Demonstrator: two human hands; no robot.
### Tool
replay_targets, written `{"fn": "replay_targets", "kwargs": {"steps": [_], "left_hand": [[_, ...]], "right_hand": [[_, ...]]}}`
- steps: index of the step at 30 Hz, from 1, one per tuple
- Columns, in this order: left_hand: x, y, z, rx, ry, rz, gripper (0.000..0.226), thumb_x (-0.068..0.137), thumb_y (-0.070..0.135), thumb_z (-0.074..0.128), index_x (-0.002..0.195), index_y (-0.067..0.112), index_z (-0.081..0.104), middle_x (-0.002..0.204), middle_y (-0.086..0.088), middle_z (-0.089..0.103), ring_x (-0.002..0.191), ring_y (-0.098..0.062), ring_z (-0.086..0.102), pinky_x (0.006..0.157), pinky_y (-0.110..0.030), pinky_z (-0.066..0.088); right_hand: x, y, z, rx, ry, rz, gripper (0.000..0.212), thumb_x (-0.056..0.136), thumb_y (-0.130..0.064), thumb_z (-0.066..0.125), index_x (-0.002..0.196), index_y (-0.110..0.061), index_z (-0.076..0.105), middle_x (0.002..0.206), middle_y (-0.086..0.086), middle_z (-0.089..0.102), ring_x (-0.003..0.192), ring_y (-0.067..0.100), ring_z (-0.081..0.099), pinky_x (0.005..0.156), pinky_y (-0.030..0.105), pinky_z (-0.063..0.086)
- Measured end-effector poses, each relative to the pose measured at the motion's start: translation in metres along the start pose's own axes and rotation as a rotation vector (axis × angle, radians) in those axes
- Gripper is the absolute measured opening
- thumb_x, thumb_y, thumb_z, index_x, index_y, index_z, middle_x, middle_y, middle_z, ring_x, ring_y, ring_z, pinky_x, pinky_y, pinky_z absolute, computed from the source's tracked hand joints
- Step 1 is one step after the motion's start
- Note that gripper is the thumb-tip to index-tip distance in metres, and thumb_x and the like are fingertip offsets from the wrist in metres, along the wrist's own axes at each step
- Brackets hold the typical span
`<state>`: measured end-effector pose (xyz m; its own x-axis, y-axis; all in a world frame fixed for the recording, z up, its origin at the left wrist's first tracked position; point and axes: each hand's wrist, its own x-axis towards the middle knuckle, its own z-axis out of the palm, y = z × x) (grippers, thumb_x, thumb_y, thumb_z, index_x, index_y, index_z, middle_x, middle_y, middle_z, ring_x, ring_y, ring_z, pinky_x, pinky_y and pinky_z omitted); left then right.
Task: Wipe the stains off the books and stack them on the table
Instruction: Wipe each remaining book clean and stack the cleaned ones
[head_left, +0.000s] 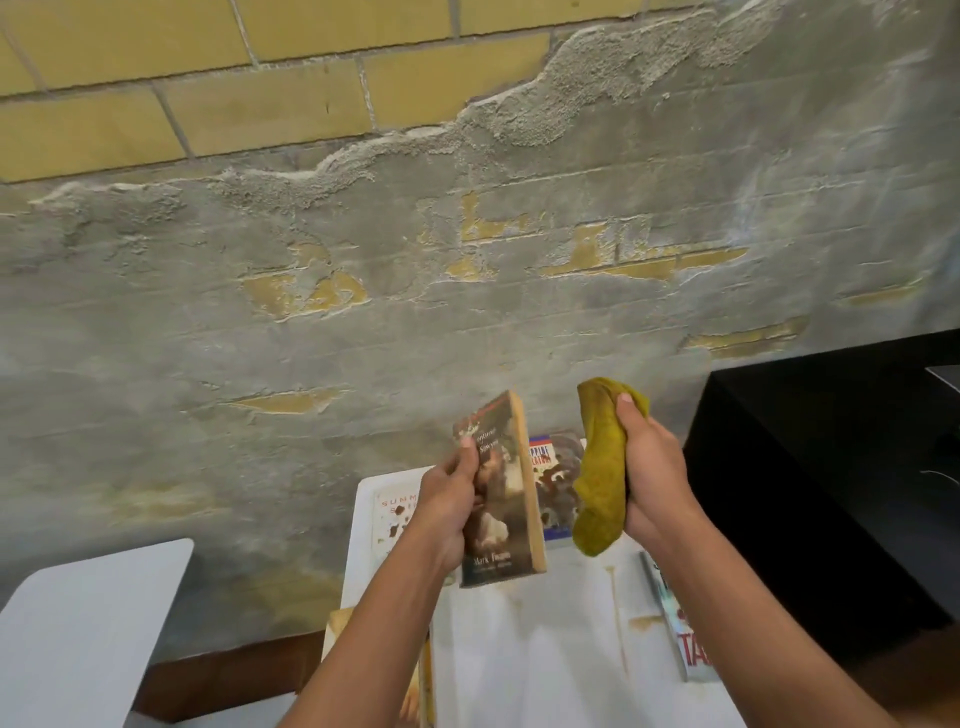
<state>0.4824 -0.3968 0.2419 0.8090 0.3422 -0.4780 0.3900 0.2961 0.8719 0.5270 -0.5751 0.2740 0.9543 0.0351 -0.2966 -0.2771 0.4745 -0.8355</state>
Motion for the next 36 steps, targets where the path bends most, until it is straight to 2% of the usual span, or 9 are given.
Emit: {"fn": "replay_targets", "kwargs": {"steps": [3, 6, 10, 13, 17, 22, 26, 31, 36], "left_hand": [[0.018, -0.035, -0.018, 0.067, 0.124, -0.011, 0.048, 0.097, 0.054, 0.056, 0.105, 0.01, 0.07, 0.09, -0.013, 0.077, 0.083, -0.036, 0.074, 0.081, -0.057, 0.06], [0.024, -0.08, -0.034, 0.147, 0.217, -0.022, 0.04, 0.098, 0.049, 0.057, 0.106, 0.01, 0.065, 0.091, -0.014, 0.076, 0.079, -0.032, 0.07, 0.075, -0.051, 0.059], [0.007, -0.123, -0.051, 0.357, 0.346, -0.033, 0.027, 0.102, 0.039, 0.053, 0.104, 0.014, 0.06, 0.087, 0.0, 0.066, 0.079, -0.018, 0.064, 0.072, -0.035, 0.052], [0.007, -0.152, -0.062, 0.507, 0.365, -0.102, 0.035, 0.102, 0.043, 0.051, 0.106, 0.011, 0.063, 0.087, 0.0, 0.067, 0.076, -0.017, 0.062, 0.071, -0.034, 0.05], [0.004, -0.171, -0.068, 0.709, 0.327, -0.116, 0.038, 0.102, 0.046, 0.049, 0.113, 0.013, 0.063, 0.09, 0.0, 0.067, 0.074, -0.014, 0.06, 0.061, -0.03, 0.043], [0.004, -0.193, -0.071, 0.873, 0.304, -0.175, 0.044, 0.099, 0.049, 0.053, 0.129, 0.017, 0.053, 0.108, -0.007, 0.071, 0.097, -0.029, 0.068, 0.085, -0.043, 0.057], [-0.005, -0.188, -0.064, 0.977, 0.302, -0.16, 0.053, 0.1, 0.042, 0.057, 0.142, 0.017, 0.036, 0.122, -0.007, 0.068, 0.112, -0.031, 0.065, 0.086, -0.043, 0.049], [0.0, -0.192, -0.063, 1.013, 0.351, -0.209, 0.048, 0.101, 0.032, 0.056, 0.137, 0.013, 0.032, 0.103, -0.003, 0.066, 0.094, -0.025, 0.064, 0.075, -0.041, 0.047], [-0.002, -0.193, -0.058, 1.151, 0.338, -0.14, 0.057, 0.1, 0.012, 0.05, 0.147, 0.028, 0.021, 0.101, -0.003, 0.066, 0.079, -0.021, 0.057, 0.066, -0.036, 0.043]], "right_hand": [[-0.001, 0.01, 0.0, -0.033, -0.012, 0.035, 0.029, 0.101, -0.037, 0.057, 0.11, -0.011, 0.063, 0.084, 0.018, 0.068, 0.066, 0.028, 0.07, 0.057, 0.042, 0.059], [0.001, 0.019, -0.001, -0.046, -0.002, 0.075, 0.029, 0.099, -0.036, 0.06, 0.112, -0.01, 0.063, 0.097, 0.024, 0.069, 0.088, 0.039, 0.07, 0.079, 0.061, 0.057], [0.004, 0.028, -0.002, -0.064, 0.033, 0.108, 0.026, 0.098, -0.038, 0.061, 0.107, -0.014, 0.062, 0.098, 0.021, 0.071, 0.088, 0.039, 0.071, 0.076, 0.061, 0.057], [0.008, 0.033, -0.004, -0.09, 0.048, 0.144, 0.037, 0.095, -0.043, 0.064, 0.114, -0.012, 0.065, 0.107, 0.024, 0.072, 0.094, 0.042, 0.071, 0.079, 0.064, 0.056], [0.008, 0.035, -0.007, -0.111, 0.041, 0.149, 0.036, 0.096, -0.042, 0.063, 0.115, -0.012, 0.066, 0.107, 0.023, 0.072, 0.095, 0.041, 0.072, 0.081, 0.064, 0.056], [0.01, 0.042, -0.015, -0.111, 0.028, 0.17, 0.035, 0.097, -0.041, 0.061, 0.117, -0.013, 0.065, 0.104, 0.02, 0.074, 0.094, 0.04, 0.072, 0.084, 0.064, 0.055], [0.011, 0.044, -0.019, -0.1, 0.016, 0.168, 0.03, 0.098, -0.039, 0.061, 0.114, -0.014, 0.064, 0.103, 0.02, 0.074, 0.094, 0.041, 0.072, 0.084, 0.065, 0.054], [0.01, 0.044, -0.023, -0.093, 0.011, 0.179, 0.029, 0.099, -0.037, 0.059, 0.116, -0.014, 0.063, 0.102, 0.018, 0.075, 0.092, 0.038, 0.073, 0.083, 0.062, 0.056], [0.009, 0.045, -0.03, -0.076, 0.023, 0.177, 0.032, 0.099, -0.037, 0.059, 0.121, -0.013, 0.062, 0.102, 0.017, 0.075, 0.092, 0.035, 0.074, 0.08, 0.057, 0.059]]}}
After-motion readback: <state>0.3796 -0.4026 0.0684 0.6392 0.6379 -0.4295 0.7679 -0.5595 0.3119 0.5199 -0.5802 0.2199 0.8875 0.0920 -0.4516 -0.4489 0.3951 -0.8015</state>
